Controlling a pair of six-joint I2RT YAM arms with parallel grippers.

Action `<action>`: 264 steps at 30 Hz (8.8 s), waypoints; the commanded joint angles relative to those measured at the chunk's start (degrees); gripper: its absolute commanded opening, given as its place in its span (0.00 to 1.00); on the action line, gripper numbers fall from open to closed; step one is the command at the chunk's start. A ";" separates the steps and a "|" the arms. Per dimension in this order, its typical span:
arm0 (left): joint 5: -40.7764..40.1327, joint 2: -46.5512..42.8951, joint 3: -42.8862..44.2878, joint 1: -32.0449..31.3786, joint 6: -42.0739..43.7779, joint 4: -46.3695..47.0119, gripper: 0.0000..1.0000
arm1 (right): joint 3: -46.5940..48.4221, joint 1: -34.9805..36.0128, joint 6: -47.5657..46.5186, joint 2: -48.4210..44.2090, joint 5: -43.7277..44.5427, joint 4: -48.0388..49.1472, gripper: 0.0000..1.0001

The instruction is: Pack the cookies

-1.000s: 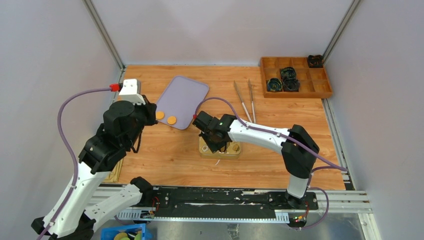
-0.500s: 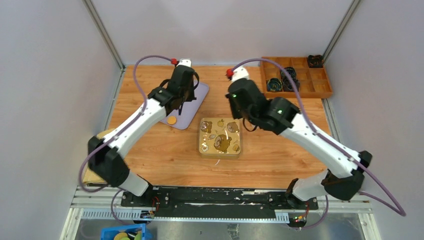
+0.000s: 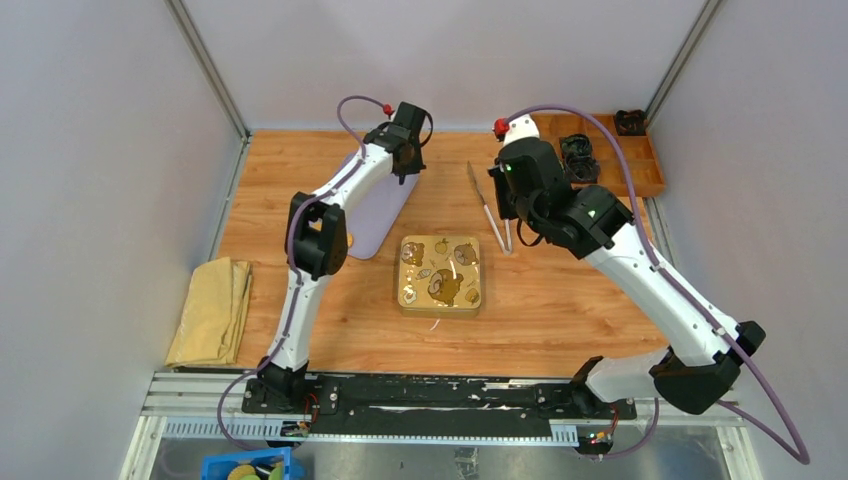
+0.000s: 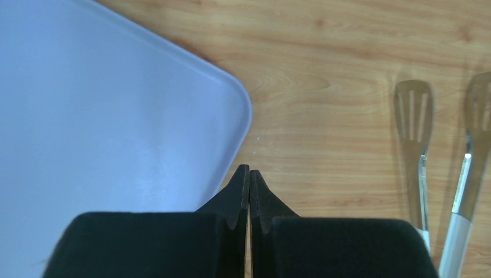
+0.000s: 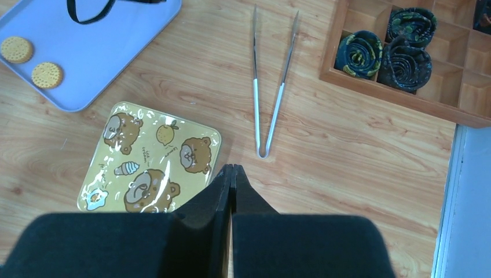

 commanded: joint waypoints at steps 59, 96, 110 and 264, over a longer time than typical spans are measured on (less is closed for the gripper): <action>17.49 0.87 -27.62 -5.51 -1.05 6.48 0.00 | -12.67 -10.05 1.68 -0.98 -15.70 5.98 0.00; -1.50 -59.23 -45.30 -5.35 4.14 6.53 0.02 | 13.76 -18.97 -0.05 48.12 -23.79 2.96 0.00; -8.06 -76.07 -50.73 -5.32 7.53 1.36 0.06 | 23.80 -24.11 1.72 59.57 -23.18 0.93 0.00; -6.86 -21.80 -52.29 -0.57 -7.20 9.12 0.02 | -10.54 -6.76 5.61 3.95 4.05 1.42 0.00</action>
